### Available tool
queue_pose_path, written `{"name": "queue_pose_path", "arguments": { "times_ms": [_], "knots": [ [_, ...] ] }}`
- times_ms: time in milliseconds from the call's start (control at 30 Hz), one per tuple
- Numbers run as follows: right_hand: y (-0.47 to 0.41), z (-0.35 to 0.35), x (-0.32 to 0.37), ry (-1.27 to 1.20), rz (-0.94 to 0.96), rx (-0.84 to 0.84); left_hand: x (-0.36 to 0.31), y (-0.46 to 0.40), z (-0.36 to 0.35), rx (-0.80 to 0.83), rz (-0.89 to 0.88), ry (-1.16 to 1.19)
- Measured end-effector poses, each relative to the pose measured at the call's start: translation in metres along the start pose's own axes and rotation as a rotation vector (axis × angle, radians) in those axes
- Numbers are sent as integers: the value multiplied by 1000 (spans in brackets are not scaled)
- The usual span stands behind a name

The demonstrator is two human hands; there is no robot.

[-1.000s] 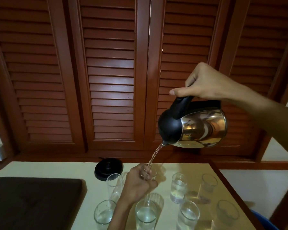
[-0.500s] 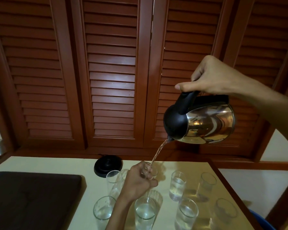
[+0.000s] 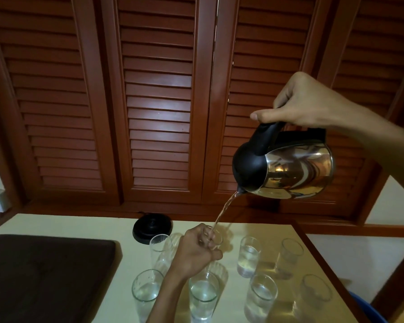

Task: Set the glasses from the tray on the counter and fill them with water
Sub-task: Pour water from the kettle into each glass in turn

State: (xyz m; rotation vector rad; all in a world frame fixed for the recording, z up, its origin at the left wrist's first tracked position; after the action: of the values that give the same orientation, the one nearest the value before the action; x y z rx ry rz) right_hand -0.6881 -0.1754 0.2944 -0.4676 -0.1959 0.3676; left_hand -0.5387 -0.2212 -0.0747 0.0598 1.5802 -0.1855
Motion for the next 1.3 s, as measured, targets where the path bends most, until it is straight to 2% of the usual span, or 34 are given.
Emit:
{"name": "queue_pose_path", "arguments": {
  "times_ms": [467, 700, 900, 1000, 1300],
  "knots": [
    [13, -23, -1, -56, 27, -6, -15, 1, -3, -17, -23, -99],
    [28, -48, -20, -190, -49, -9, -36, 2, -11, 5, -54, -68],
    [54, -56, -56, -359, -139, -161, -55, -1, -11, -5, -70, -11],
    [71, -64, -85, -468, -255, -238, -63, -7, -10, -10, -91, -19],
    [131, -112, -154, -1049, -670, -384, -71, -20, -12, -68, -117, -26]
  ]
}}
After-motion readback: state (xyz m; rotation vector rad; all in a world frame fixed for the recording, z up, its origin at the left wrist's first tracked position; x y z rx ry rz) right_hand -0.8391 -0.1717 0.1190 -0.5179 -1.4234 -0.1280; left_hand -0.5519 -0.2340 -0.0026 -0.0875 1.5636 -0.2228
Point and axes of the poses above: each hand's wrist, its own y-axis away from the middle knuckle, its own z-axis out of the back of the hand, x = y × z, the point moved 10 cm from there along -y, towards the middle knuckle, and after that the axes turned 9 degrees about y, right-handed, at the moved point
